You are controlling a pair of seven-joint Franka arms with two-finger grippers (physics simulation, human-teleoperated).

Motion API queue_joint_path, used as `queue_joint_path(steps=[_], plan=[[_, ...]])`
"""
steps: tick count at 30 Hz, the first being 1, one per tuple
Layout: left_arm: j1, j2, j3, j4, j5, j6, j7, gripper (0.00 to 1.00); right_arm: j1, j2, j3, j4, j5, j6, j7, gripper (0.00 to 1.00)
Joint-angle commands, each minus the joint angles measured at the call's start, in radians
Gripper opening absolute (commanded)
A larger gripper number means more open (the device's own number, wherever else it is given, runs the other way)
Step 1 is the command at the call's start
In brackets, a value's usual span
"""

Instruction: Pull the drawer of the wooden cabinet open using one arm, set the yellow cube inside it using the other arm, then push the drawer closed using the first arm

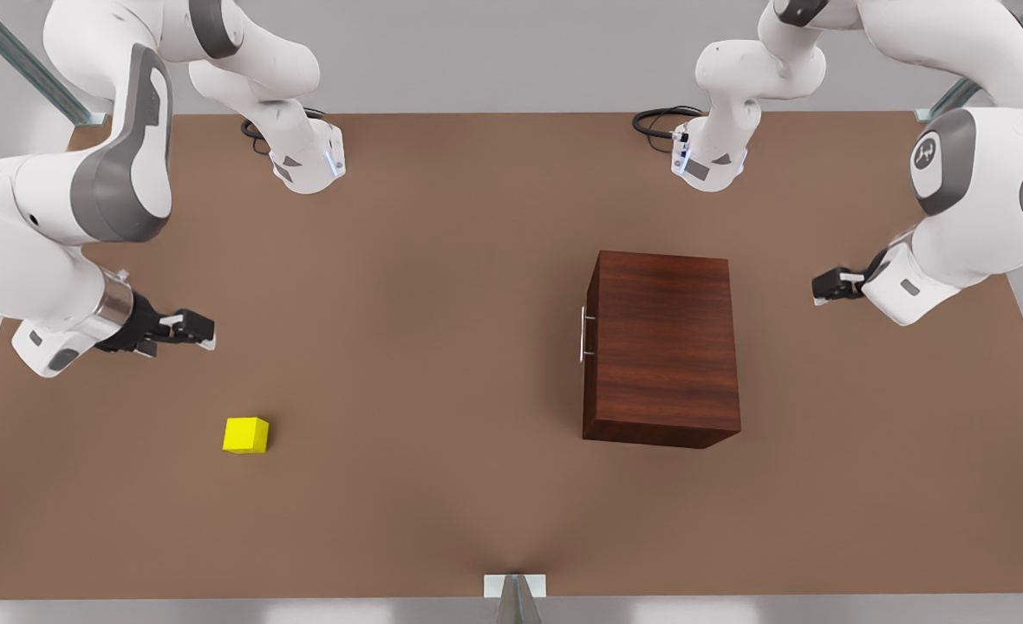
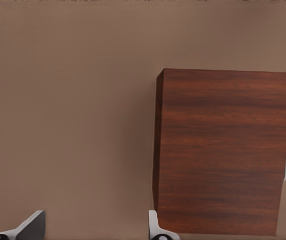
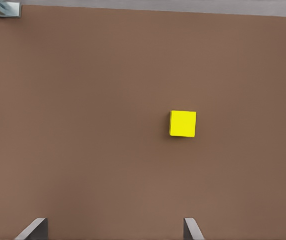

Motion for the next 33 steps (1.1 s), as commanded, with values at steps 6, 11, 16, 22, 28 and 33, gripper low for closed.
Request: queue_joint_path(steps=[6,11,16,22,28,33], plan=[[-0.346,0.136,-0.018,0.038,0.008,0.027,-0.302,1.0,-0.003,0.037,-0.001,0.008,-0.028,0.031,-0.027,1.0],[-0.59,0.256,-0.018,0.04,0.1,0.1,-0.743,1.0,0.0,0.156,-0.001,0.008,-0.077,0.197,-0.021,1.0],[-0.67,0.347,-0.018,0.04,0.149,0.192,-1.009,1.0,-0.031,0.299,-0.007,0.002,-0.081,0.376,-0.026,1.0],[-0.686,0.4,-0.018,0.04,0.158,0.304,-1.047,0.9,-0.092,0.425,-0.004,0.001,-0.071,0.453,-0.024,1.0],[-0.676,0.416,-0.017,0.032,0.167,0.304,-0.991,0.78,-0.084,0.542,0.016,-0.001,-0.042,0.583,-0.023,1.0],[-0.676,0.443,-0.017,0.029,0.167,0.301,-0.95,0.75,-0.098,0.545,0.01,-0.047,-0.051,0.59,-0.024,1.0]])
